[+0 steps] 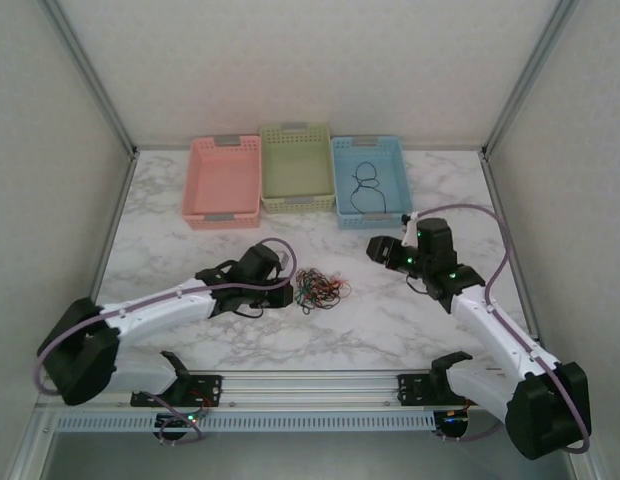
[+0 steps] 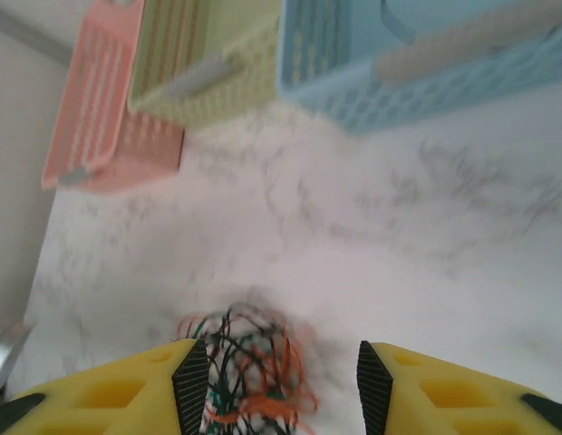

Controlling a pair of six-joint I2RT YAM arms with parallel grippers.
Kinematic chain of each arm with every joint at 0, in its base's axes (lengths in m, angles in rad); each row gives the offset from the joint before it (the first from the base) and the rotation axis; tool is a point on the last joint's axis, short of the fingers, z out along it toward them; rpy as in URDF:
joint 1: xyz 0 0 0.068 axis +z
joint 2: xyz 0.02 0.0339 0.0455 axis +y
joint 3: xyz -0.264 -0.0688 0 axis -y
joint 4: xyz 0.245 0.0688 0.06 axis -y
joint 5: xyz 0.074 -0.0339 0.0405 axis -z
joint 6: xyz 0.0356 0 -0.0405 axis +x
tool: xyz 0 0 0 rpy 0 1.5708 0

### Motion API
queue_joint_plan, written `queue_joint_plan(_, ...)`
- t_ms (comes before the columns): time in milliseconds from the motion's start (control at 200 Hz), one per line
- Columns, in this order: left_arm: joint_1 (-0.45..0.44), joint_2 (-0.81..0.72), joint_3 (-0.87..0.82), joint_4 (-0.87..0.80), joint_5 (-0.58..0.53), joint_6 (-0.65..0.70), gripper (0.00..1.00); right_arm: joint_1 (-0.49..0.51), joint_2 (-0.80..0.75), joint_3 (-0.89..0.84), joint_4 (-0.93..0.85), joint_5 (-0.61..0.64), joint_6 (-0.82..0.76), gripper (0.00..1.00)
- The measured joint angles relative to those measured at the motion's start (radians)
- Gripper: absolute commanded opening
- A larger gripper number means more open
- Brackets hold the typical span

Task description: Untangle the cables

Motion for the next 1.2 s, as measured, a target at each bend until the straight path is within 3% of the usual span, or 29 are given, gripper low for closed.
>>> queue_joint_plan(160, 0.000, 0.034, -0.039, 0.057, -0.001, -0.004, 0.00, 0.134, 0.011, -0.038, -0.021, -0.006, -0.014, 0.49)
queue_joint_plan(330, 0.000, 0.032, -0.039, 0.079, -0.001, -0.004, 0.00, 0.261, 0.137, -0.014, -0.044, 0.031, -0.054, 0.46)
queue_joint_plan(450, 0.000, 0.022, -0.039, 0.077, -0.004, -0.003, 0.00, 0.298, 0.209, 0.037, -0.051, 0.052, -0.068, 0.45)
queue_joint_plan(551, 0.000, 0.006, -0.039, 0.071, -0.013, -0.003, 0.00, 0.313, 0.244, 0.095, -0.051, 0.069, -0.082, 0.33)
queue_joint_plan(631, 0.000, -0.011, -0.039, 0.064, -0.017, -0.003, 0.00, 0.329, 0.285, 0.151, -0.050, 0.085, -0.108, 0.31)
queue_joint_plan(911, 0.000, -0.066, -0.039, 0.025, -0.026, -0.003, 0.00, 0.392, 0.474, 0.340, -0.085, 0.104, -0.195, 0.44)
queue_joint_plan(1201, 0.000, -0.131, -0.035, -0.035, -0.029, 0.001, 0.00, 0.423, 0.591, 0.428, -0.157, 0.097, -0.324, 0.46)
